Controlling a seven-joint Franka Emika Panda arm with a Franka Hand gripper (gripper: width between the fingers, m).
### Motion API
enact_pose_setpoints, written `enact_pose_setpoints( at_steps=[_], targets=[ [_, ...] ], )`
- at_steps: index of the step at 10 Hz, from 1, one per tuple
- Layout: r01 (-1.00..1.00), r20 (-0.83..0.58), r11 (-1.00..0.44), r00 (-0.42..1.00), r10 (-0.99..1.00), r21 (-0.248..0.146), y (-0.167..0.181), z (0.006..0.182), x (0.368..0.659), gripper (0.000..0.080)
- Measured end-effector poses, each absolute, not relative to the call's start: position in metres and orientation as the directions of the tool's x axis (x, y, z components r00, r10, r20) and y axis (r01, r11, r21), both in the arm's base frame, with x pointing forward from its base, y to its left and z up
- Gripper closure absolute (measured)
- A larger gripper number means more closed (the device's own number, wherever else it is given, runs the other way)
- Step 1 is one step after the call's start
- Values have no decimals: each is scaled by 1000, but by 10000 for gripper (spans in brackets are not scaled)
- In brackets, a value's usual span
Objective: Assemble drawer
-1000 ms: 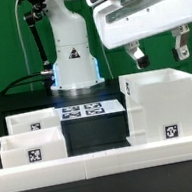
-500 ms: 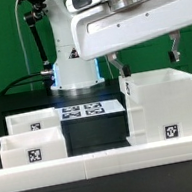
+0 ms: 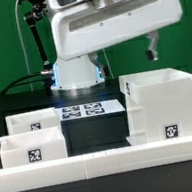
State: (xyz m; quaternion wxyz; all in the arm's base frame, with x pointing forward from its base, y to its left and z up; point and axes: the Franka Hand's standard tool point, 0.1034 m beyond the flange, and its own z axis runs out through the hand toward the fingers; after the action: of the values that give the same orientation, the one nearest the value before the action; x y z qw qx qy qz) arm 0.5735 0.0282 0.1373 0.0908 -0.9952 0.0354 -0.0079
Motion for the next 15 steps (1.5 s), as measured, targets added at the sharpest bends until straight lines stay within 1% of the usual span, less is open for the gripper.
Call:
enact_pose_setpoints(
  at_steps=[2, 3, 6, 7, 8, 9, 10, 12, 15],
  targets=[
    [-15, 25, -986, 999, -20, -169, -12, 130, 557, 150],
    [-12, 27, -984, 999, -17, -176, -25, 127, 556, 150],
    [-1, 27, -985, 1000, -6, -174, -25, 125, 556, 150],
    [61, 32, -984, 998, 57, -169, -32, 120, 553, 150],
    [106, 35, -981, 994, 101, -163, -48, 116, 548, 150],
    [110, 38, -982, 994, 105, -155, -60, 111, 544, 150],
    [122, 47, -982, 992, 117, -144, -68, 105, 542, 150],
    [133, 59, -984, 990, 127, -116, -84, 87, 538, 150],
    [128, 57, -987, 991, 123, -97, -88, 66, 538, 150]
  ],
)
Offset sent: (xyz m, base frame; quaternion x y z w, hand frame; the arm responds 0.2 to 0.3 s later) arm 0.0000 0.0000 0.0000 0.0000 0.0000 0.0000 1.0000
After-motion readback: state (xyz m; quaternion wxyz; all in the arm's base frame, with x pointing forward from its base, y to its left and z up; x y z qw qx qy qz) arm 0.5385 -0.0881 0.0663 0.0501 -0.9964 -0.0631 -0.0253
